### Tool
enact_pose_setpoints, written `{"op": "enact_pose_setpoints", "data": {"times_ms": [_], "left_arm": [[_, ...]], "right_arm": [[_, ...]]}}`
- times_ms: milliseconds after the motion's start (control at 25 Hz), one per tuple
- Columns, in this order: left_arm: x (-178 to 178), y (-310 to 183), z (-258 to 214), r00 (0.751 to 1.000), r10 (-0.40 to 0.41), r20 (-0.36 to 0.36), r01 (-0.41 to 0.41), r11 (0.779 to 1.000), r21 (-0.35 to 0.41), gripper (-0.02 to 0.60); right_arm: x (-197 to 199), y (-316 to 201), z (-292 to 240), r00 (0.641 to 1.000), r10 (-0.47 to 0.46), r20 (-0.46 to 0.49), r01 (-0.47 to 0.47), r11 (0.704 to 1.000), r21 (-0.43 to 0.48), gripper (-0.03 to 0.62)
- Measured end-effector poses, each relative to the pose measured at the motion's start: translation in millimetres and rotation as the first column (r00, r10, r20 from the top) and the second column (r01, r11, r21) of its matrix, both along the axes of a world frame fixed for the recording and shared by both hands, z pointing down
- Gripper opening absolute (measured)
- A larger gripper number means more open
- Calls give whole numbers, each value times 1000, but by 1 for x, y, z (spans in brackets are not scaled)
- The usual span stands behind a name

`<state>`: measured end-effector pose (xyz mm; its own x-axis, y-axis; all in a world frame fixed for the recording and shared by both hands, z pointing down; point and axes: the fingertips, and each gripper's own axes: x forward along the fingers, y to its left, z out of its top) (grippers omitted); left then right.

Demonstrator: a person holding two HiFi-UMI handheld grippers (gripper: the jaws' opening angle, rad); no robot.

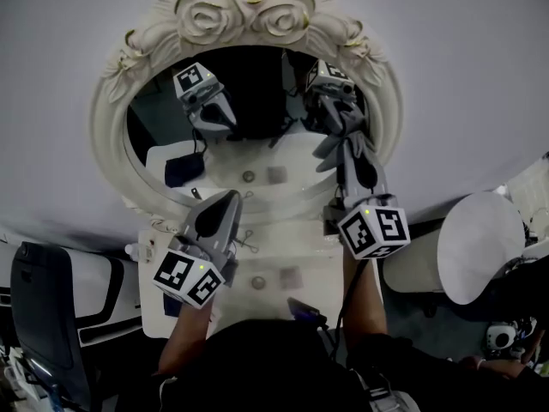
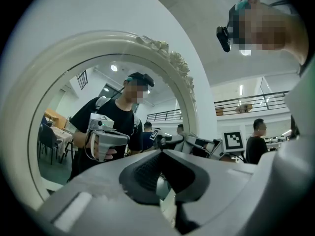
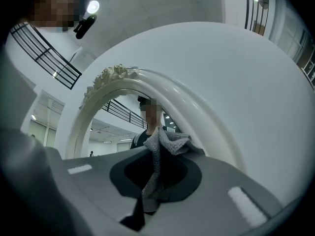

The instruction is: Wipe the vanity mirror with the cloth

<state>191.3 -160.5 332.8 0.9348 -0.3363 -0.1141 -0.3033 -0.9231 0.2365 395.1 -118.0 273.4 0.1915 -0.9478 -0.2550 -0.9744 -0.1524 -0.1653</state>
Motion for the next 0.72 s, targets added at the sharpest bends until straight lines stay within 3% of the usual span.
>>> {"op": "enact_pose_setpoints", "data": {"times_ms": [720], "left_arm": [[-63, -5, -8, 995, -91, -40, 91, 996, -5, -3]], "right_arm": [[-71, -37, -11, 992, -126, -18, 126, 992, -12, 18]]}}
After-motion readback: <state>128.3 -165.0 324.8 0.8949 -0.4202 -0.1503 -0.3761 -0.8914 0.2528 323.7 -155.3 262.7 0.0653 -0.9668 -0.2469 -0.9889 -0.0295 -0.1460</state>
